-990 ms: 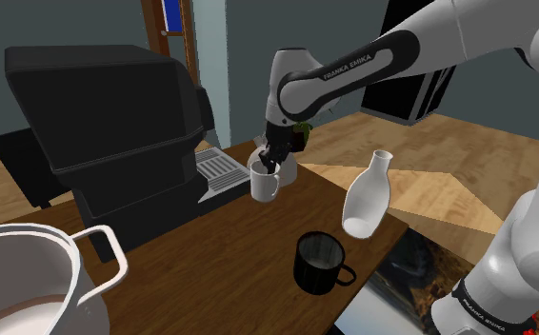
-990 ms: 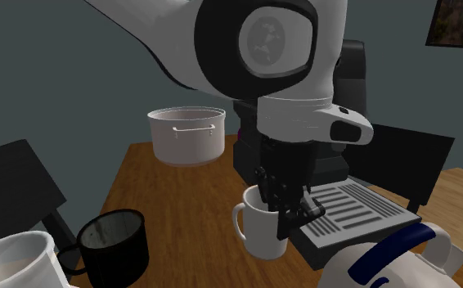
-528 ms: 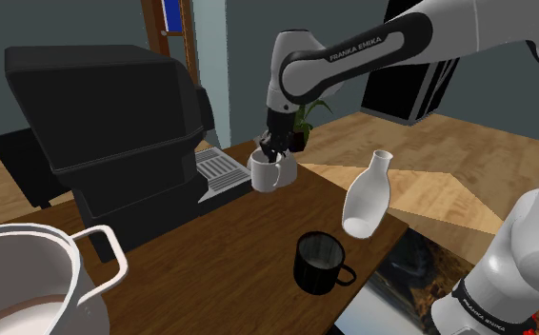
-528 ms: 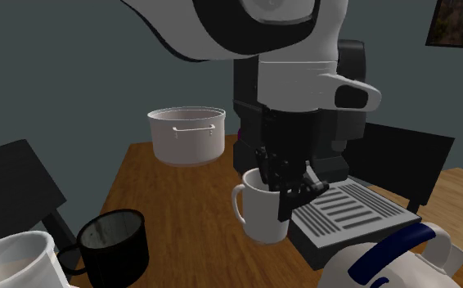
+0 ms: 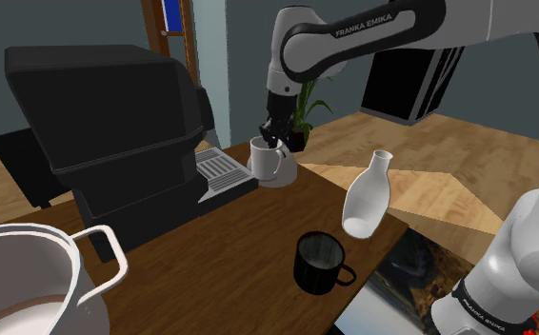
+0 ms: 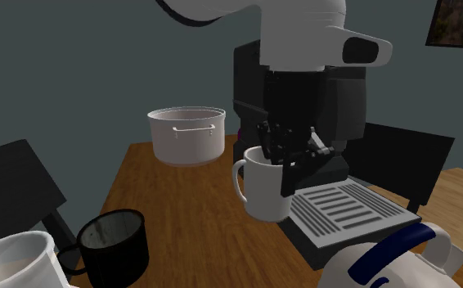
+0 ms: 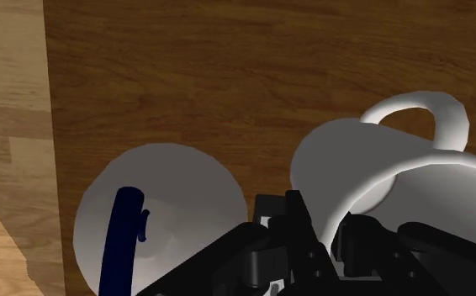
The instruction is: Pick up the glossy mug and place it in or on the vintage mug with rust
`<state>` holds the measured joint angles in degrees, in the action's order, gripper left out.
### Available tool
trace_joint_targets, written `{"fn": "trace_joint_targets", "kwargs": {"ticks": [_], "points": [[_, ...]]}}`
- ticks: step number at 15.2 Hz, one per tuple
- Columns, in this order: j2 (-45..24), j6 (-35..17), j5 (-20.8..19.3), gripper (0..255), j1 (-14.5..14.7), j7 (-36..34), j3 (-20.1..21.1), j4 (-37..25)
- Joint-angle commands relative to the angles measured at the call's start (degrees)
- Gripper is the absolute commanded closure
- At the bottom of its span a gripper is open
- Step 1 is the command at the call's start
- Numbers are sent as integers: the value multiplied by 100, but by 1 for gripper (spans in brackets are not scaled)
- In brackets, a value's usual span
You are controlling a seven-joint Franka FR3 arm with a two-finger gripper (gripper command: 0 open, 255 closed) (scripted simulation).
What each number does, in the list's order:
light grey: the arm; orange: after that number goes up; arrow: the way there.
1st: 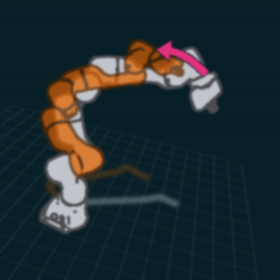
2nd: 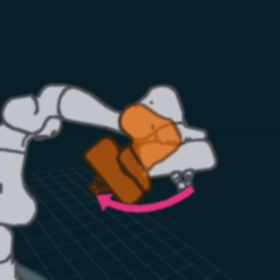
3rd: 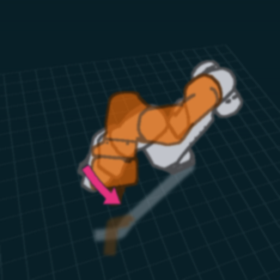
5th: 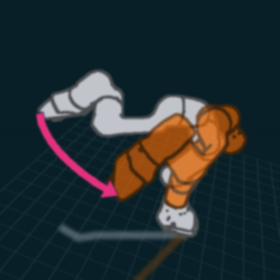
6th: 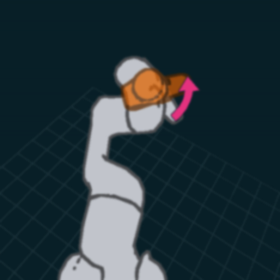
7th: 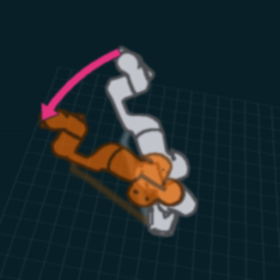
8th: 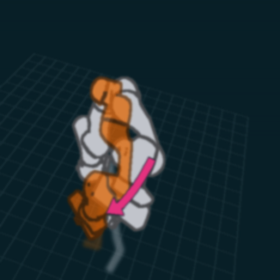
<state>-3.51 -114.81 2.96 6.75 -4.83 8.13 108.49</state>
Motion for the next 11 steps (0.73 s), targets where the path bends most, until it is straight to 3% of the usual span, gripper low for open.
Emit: {"fn": "trace_joint_targets", "kwargs": {"ticks": [1,8,11], "points": [[44,147,4,255,-3,-1,-2,-102],[109,632,4,255,-7,-19,-4,-521],[745,542,98,255,63,-127,66,191]]}}
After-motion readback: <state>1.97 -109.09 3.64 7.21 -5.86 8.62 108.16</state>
